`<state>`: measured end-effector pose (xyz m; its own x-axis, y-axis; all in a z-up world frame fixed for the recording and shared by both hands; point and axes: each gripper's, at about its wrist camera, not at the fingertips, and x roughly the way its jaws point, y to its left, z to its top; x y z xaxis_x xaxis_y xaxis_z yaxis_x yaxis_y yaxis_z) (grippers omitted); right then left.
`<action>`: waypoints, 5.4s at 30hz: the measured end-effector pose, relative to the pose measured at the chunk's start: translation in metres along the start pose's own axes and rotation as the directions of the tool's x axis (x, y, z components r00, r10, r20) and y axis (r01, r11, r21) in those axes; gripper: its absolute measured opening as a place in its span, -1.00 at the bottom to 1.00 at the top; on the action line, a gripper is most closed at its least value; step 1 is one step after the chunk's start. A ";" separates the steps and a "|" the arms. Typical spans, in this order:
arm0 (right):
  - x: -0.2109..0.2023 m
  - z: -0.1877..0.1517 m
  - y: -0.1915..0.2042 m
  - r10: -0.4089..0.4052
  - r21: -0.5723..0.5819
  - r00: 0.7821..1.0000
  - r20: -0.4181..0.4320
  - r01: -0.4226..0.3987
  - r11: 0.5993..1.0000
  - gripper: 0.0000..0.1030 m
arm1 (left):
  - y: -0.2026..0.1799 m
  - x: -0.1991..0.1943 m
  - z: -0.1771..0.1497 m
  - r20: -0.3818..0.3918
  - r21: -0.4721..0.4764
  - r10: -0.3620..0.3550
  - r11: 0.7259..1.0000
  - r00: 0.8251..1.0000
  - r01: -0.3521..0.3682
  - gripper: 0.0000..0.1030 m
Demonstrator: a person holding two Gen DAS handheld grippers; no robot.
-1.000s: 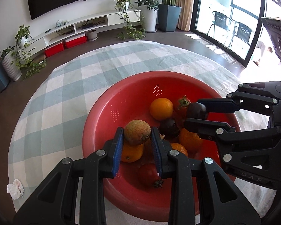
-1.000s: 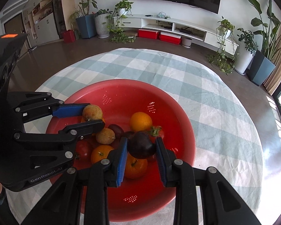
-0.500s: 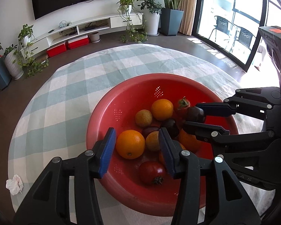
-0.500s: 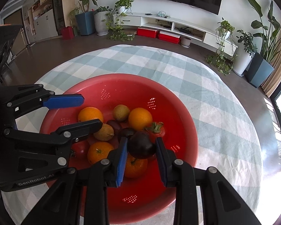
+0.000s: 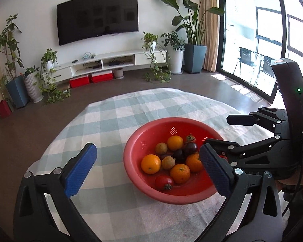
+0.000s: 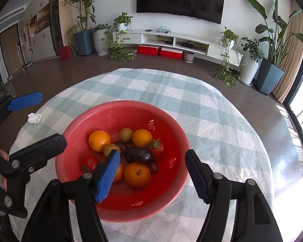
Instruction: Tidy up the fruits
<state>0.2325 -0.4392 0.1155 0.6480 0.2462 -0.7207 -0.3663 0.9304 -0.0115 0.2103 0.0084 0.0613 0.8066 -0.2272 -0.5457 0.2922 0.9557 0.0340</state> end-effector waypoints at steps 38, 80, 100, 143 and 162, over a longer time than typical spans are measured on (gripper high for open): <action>-0.192 -0.113 0.037 -0.211 0.222 0.889 0.408 0.128 0.967 1.00 | -0.051 -0.183 -0.072 0.034 -0.191 0.311 0.935 0.950 -0.300 1.00; -0.108 -0.151 0.035 -0.169 0.214 0.974 0.154 0.134 0.968 1.00 | -0.048 -0.077 -0.132 -0.185 -0.177 0.233 0.948 0.955 -0.266 1.00; -0.107 -0.152 0.035 -0.169 0.213 0.974 0.149 0.135 0.968 1.00 | -0.049 -0.078 -0.132 -0.185 -0.177 0.234 0.948 0.955 -0.266 1.00; -0.110 -0.150 0.034 -0.168 0.213 0.975 0.145 0.135 0.968 1.00 | -0.049 -0.079 -0.133 -0.184 -0.177 0.232 0.948 0.955 -0.265 1.00; -0.111 -0.149 0.034 -0.168 0.213 0.975 0.143 0.136 0.968 1.00 | -0.049 -0.078 -0.133 -0.184 -0.178 0.234 0.947 0.955 -0.266 1.00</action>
<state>0.0483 -0.4752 0.0916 0.7892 0.1225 -0.6018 -0.1243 0.9915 0.0389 0.0647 0.0036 -0.0090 0.7437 0.0408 -0.6672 -0.0295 0.9992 0.0283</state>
